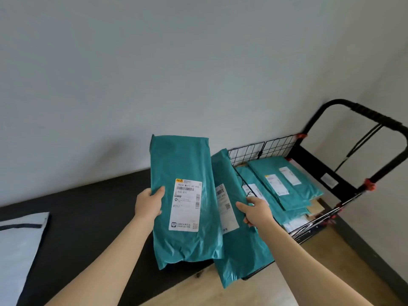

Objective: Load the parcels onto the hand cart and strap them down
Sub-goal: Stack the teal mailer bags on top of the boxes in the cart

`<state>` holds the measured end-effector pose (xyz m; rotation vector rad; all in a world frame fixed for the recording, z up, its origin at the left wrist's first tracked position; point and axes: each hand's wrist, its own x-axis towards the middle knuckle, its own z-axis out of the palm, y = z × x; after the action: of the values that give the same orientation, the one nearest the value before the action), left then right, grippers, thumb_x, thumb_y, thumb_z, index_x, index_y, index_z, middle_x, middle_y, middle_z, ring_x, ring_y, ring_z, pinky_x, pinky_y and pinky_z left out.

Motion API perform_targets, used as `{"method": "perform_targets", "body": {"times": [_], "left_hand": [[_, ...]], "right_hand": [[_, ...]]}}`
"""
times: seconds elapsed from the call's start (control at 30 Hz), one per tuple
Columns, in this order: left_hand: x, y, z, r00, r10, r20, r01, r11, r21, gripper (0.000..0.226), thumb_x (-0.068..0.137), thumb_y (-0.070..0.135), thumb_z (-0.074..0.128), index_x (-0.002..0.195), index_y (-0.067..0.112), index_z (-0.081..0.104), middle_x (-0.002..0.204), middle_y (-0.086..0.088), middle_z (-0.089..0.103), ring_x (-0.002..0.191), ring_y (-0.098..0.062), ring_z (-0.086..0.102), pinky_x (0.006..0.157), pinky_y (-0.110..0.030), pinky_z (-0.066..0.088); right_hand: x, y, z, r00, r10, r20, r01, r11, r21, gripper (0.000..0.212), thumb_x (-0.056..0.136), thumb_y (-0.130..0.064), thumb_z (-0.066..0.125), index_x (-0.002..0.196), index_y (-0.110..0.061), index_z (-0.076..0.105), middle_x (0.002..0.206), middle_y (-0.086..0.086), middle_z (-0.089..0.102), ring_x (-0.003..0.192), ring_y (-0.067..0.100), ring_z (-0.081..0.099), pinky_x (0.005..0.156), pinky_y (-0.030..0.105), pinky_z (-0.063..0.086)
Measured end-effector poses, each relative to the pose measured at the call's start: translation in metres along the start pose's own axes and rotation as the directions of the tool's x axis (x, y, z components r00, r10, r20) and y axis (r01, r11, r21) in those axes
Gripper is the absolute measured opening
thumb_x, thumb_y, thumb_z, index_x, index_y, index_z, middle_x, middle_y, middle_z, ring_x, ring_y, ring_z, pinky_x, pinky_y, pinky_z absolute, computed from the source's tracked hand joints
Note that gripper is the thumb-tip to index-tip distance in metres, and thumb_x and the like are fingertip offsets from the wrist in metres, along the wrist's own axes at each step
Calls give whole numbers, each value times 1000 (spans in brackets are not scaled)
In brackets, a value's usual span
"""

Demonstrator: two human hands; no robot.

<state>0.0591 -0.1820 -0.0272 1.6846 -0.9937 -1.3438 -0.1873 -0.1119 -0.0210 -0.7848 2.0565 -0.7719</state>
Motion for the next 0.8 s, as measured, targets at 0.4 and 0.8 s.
{"method": "perform_targets", "body": {"times": [0.4, 0.8], "left_hand": [[-28, 25, 174, 999, -12, 34, 10, 999, 43, 17, 97, 23, 48, 96, 7, 56, 81, -2, 53, 67, -13, 48, 54, -23, 43], [-7, 51, 323, 992, -98, -78, 102, 994, 51, 11, 98, 9, 42, 101, 10, 52, 90, -4, 53, 75, -15, 50, 55, -24, 46]], "right_hand": [[58, 43, -152, 982, -20, -189, 45, 991, 128, 38, 90, -29, 62, 124, -13, 57, 64, 2, 56, 50, 16, 46, 57, 27, 43], [176, 64, -264, 987, -37, -155, 60, 987, 148, 33, 91, -32, 61, 118, -13, 63, 79, -2, 61, 62, 16, 54, 63, 27, 46]]}}
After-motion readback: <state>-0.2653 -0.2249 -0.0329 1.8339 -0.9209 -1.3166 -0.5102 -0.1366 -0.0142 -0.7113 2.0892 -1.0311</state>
